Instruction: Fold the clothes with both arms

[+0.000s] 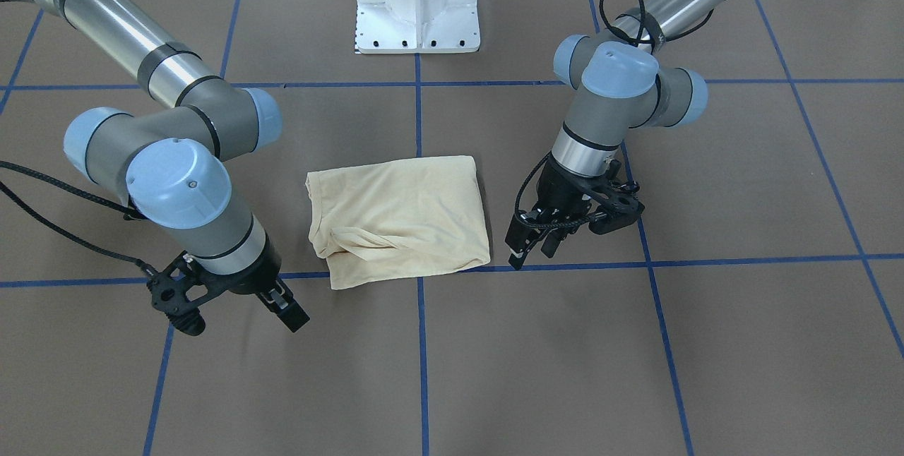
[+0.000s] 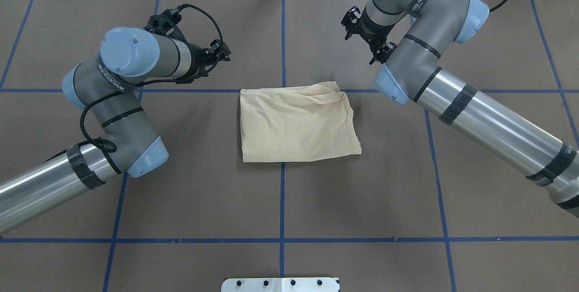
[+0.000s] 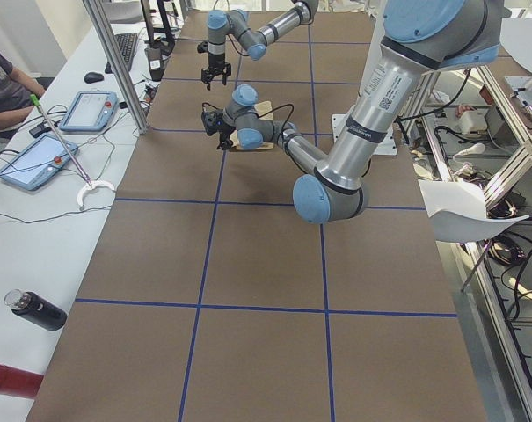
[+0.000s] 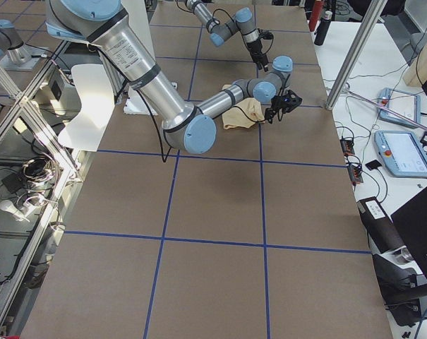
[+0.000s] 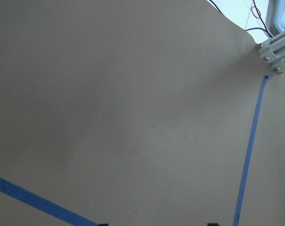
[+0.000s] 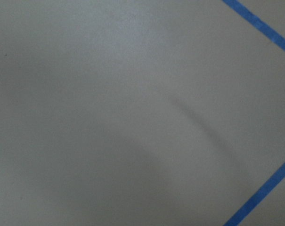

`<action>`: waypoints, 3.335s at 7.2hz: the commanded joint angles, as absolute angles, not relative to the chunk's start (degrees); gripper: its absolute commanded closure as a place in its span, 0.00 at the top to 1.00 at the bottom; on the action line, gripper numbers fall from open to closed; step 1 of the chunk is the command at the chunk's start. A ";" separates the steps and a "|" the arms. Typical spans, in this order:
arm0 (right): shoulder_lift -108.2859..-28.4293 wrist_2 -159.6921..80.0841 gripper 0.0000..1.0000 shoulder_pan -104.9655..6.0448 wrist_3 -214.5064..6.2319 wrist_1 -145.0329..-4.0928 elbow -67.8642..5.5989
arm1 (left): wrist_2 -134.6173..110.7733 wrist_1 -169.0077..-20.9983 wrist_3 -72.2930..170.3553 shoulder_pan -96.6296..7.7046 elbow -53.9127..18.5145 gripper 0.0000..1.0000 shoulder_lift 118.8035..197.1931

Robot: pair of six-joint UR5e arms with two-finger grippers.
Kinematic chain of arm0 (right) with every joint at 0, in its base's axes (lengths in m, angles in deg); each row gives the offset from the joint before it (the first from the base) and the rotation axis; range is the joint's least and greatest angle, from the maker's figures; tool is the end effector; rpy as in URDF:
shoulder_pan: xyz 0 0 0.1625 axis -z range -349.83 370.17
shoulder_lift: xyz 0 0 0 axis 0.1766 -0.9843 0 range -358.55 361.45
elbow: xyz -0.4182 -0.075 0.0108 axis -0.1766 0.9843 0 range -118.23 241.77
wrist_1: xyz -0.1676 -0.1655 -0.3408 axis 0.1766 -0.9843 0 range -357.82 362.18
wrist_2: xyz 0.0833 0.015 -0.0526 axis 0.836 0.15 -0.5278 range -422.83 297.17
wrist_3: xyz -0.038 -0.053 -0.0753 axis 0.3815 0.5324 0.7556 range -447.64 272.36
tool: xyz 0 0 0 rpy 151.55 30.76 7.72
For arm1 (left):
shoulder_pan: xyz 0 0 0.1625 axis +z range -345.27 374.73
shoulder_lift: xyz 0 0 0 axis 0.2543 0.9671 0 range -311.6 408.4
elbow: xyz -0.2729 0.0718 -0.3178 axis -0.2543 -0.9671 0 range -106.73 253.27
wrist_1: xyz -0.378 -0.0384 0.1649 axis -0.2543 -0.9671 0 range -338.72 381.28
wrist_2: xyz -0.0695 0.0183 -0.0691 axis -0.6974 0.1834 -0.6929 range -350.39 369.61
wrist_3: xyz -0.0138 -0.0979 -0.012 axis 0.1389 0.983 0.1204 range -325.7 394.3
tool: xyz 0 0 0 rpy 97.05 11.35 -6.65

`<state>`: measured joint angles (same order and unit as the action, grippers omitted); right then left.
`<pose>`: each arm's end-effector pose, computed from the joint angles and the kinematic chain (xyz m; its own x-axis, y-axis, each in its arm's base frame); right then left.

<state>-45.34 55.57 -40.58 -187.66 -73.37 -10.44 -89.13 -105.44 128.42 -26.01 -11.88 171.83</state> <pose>-0.4257 -0.6567 0.3072 0.3930 0.7232 0.5679 -0.5654 0.6771 -0.4711 0.4606 -0.5526 0.2802 0.2771 -0.3323 -0.9015 0.5618 0.8172 -0.1286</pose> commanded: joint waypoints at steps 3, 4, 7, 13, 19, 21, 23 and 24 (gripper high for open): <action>-57.23 63.19 1.00 -52.19 -160.40 -73.67 -17.49 | -101.98 -104.76 98.46 -35.07 -20.67 0.80 161.64; -60.22 65.73 1.00 -55.54 -152.58 -73.75 -18.29 | -106.53 -104.67 88.28 -39.89 -21.64 1.00 158.13; -70.06 69.97 1.00 -66.44 -124.57 -74.72 -20.48 | -117.36 -104.32 52.43 -56.93 -20.34 1.00 147.84; -82.93 71.74 1.00 -79.13 -87.48 -84.96 -22.50 | -122.40 -94.17 32.98 -72.98 -18.85 1.00 137.78; -90.84 71.12 1.00 -78.16 -88.07 -90.72 -32.45 | -124.33 -87.09 36.94 -73.07 -23.23 1.00 135.68; -91.01 71.12 1.00 -78.16 -87.46 -90.80 -34.28 | -124.42 -87.09 36.94 -73.25 -24.46 1.00 135.50; -91.01 70.85 1.00 -78.16 -87.55 -90.72 -34.03 | -124.68 -87.09 36.85 -73.33 -24.64 1.00 134.55; -91.45 71.12 1.00 -78.16 -87.55 -90.72 -34.11 | -124.16 -87.09 36.94 -73.33 -25.51 1.00 133.49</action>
<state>-91.10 70.90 -78.16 -87.52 -90.73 -34.01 -124.52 -87.07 36.90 -73.31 -24.78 134.61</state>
